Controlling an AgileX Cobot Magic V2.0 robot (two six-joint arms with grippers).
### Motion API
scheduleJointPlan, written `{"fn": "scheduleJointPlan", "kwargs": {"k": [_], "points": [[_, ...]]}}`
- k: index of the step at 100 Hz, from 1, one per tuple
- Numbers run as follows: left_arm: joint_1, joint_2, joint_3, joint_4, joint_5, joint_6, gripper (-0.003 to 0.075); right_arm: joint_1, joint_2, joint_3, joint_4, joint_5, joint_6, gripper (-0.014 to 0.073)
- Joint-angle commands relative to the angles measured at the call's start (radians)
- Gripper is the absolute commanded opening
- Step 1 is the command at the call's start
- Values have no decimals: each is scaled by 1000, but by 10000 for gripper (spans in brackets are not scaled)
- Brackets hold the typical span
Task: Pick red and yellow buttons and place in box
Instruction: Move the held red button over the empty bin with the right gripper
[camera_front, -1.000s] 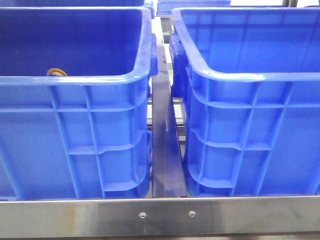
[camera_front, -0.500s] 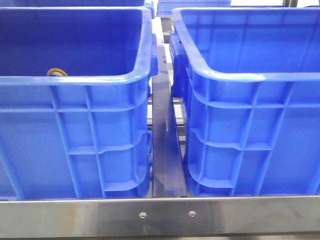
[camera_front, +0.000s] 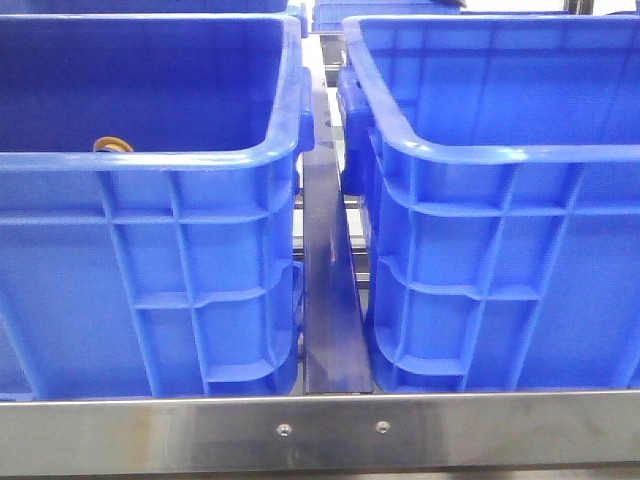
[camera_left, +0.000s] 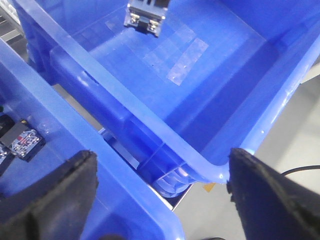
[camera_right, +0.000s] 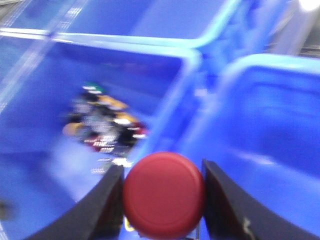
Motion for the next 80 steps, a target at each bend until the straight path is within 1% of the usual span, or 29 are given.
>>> {"fn": "scheduleJointPlan", "kwargs": {"k": [1,18,32,41,56,80], "points": [[-7,-33,-28,-12,-64,-1,512,-7,-35,-10,-2,-127,-28,241],[-7,-33,-28,-12,-64,-1,512,-6,-34,38,-23,-334,-56,241],[-7,-33,-28,-12,-66,-1,512,-2,-2,68,-23,-439,-72,241],[-7,-33,-28,-12,-72,-1,512,16,38,69,-20,-504,-96,241],[-7,-33,-28,-12,-94,-1,512,48,98,69,-20,-632,-97,241],[-7,-33,-28,-12,-115,-1,512,49,193,55,-20,-711,-97,241]]}}
